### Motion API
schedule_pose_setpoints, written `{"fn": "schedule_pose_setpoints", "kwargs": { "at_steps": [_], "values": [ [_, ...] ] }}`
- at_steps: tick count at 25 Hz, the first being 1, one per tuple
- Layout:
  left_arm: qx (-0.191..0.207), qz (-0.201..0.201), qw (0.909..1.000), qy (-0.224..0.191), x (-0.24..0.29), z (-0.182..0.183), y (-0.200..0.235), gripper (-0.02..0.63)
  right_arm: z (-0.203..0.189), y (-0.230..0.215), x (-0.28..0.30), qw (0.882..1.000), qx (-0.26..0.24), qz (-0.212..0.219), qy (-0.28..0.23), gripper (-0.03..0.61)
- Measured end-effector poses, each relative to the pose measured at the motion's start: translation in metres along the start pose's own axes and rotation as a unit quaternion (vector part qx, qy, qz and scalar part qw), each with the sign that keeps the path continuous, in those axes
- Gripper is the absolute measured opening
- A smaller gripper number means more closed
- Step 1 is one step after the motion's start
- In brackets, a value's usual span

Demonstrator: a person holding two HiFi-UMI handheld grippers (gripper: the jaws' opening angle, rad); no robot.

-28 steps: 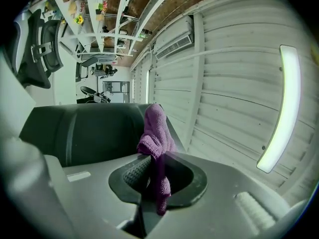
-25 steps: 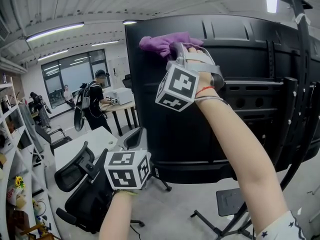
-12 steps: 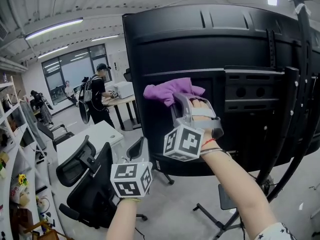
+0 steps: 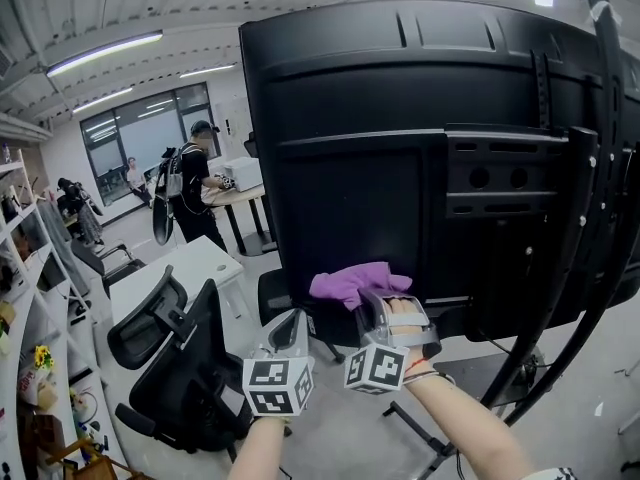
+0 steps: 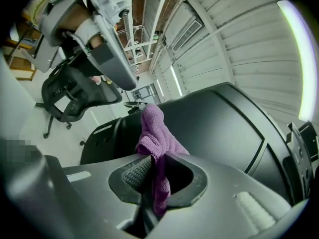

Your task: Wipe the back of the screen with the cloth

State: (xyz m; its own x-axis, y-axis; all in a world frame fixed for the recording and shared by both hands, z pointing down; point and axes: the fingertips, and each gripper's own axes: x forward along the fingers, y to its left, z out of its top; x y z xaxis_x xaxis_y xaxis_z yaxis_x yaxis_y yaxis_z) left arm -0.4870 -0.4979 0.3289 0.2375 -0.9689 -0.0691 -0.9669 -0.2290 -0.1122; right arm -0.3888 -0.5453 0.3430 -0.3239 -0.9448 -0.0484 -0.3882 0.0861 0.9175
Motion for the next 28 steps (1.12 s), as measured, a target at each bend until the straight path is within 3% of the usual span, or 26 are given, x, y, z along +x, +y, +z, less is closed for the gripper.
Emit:
{"fn": "schedule_pose_setpoints", "kwargs": {
  "at_steps": [5, 9, 12, 14, 16, 18, 20, 24, 26, 28],
  "values": [
    [-0.014, -0.011, 0.9994, 0.028, -0.004, -0.038, -0.012, 0.008, -0.016, 0.056, -0.015, 0.998, 0.018, 0.056, 0.018, 0.051],
    [-0.007, -0.015, 0.9987, 0.048, -0.008, -0.056, -0.022, 0.008, -0.018, 0.062, -0.017, 0.998, 0.016, 0.053, 0.018, 0.051],
    [-0.007, -0.019, 0.9988, 0.044, -0.019, -0.053, -0.027, 0.008, -0.013, 0.046, -0.023, 0.996, 0.084, 0.035, -0.014, 0.051],
    [-0.015, -0.022, 0.9989, 0.040, -0.033, -0.050, -0.031, 0.008, -0.003, 0.033, -0.042, 0.976, 0.205, 0.041, -0.065, 0.051],
    [-0.034, -0.020, 0.9986, 0.036, -0.050, -0.049, -0.034, 0.008, 0.010, 0.024, -0.068, 0.934, 0.328, 0.067, -0.123, 0.051],
    [-0.057, -0.012, 0.9978, 0.031, -0.069, -0.049, -0.036, 0.008, 0.020, 0.019, -0.094, 0.894, 0.406, 0.092, -0.165, 0.051],
    [-0.081, 0.001, 0.9963, 0.026, -0.087, -0.052, -0.038, 0.008, 0.024, 0.018, -0.119, 0.868, 0.452, 0.107, -0.177, 0.051],
    [-0.101, 0.026, 0.9942, 0.028, -0.122, -0.062, -0.051, 0.008, 0.016, 0.028, -0.161, 0.833, 0.508, 0.121, -0.184, 0.051],
    [-0.096, 0.036, 0.9943, 0.028, -0.137, -0.065, -0.061, 0.008, 0.009, 0.032, -0.180, 0.827, 0.519, 0.124, -0.178, 0.051],
    [-0.096, 0.041, 0.9941, 0.030, -0.150, -0.069, -0.073, 0.008, -0.001, 0.039, -0.195, 0.829, 0.519, 0.125, -0.169, 0.048]
  ]
}}
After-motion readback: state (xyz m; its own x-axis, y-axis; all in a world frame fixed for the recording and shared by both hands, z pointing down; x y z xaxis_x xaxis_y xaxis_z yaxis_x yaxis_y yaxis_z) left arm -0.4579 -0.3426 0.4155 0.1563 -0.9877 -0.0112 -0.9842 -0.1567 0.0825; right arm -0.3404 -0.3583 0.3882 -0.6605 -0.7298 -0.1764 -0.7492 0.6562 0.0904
